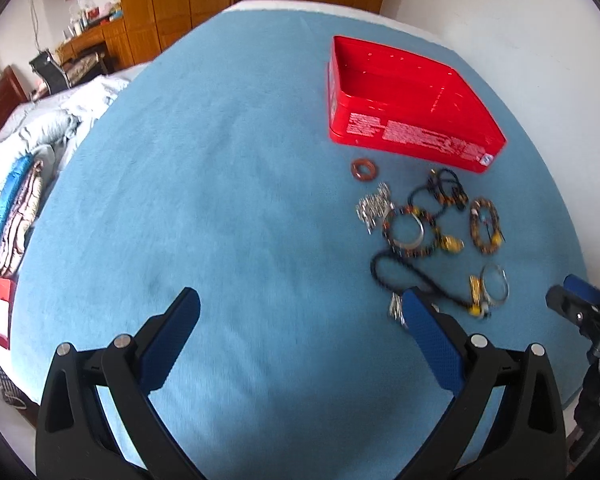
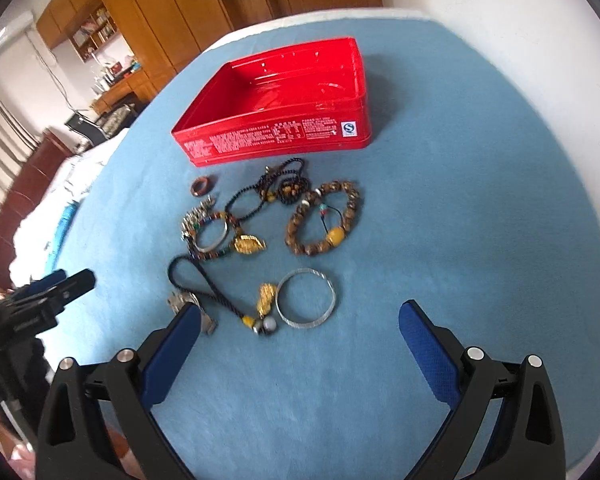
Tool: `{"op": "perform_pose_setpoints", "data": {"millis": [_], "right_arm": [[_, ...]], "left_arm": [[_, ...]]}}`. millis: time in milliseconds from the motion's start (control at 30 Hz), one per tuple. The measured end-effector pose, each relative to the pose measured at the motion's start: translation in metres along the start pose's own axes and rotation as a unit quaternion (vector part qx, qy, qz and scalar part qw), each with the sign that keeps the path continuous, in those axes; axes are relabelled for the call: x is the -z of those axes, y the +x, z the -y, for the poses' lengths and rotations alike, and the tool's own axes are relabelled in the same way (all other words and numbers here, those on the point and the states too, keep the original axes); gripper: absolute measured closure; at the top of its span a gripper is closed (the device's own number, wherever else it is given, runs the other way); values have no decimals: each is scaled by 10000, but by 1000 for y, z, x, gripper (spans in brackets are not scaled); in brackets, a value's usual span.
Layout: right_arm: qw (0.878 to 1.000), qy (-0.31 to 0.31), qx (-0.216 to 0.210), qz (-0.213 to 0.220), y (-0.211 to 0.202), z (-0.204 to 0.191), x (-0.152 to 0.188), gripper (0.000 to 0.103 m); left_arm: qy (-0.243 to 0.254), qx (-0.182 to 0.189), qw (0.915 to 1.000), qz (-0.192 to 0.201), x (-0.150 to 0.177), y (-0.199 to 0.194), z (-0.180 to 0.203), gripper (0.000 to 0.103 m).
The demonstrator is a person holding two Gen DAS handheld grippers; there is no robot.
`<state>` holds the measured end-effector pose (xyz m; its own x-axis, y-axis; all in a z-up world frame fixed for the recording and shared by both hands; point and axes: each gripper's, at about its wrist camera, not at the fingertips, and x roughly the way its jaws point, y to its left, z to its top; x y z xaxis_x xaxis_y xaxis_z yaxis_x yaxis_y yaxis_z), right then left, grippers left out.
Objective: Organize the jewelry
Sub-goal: 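Grasp the brown wooden ring with the left tool while the right tool grasps the brown bead bracelet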
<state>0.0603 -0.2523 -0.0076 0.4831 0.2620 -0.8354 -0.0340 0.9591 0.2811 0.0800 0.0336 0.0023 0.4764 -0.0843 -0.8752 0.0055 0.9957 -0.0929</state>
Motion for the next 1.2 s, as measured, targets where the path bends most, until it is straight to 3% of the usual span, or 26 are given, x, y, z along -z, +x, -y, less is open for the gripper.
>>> {"op": "perform_pose_setpoints", "data": {"millis": [200,333,433,600,1000,1200], "right_arm": [[9984,411,-252,-294,27,31,-40,5],[9968,472,-242,-603,52,39,-56,24],[9944,483,-317,-886,71,41,-63,36],[9921,493,-314,-1111,96,46,-74,53],[9942,134,-84,-1068,108,40,-81,58],[9951,-46,126,-982,111,38,-83,77]], "left_arm": [[-24,22,9996,-274,-48,35,7,4],[60,49,9983,-576,-73,65,17,9],[77,44,9971,-760,-86,86,24,24],[195,64,9945,-1031,-100,112,34,27],[421,17,9913,-1243,-120,147,44,31],[651,-206,9908,-1166,-125,156,55,42]]}}
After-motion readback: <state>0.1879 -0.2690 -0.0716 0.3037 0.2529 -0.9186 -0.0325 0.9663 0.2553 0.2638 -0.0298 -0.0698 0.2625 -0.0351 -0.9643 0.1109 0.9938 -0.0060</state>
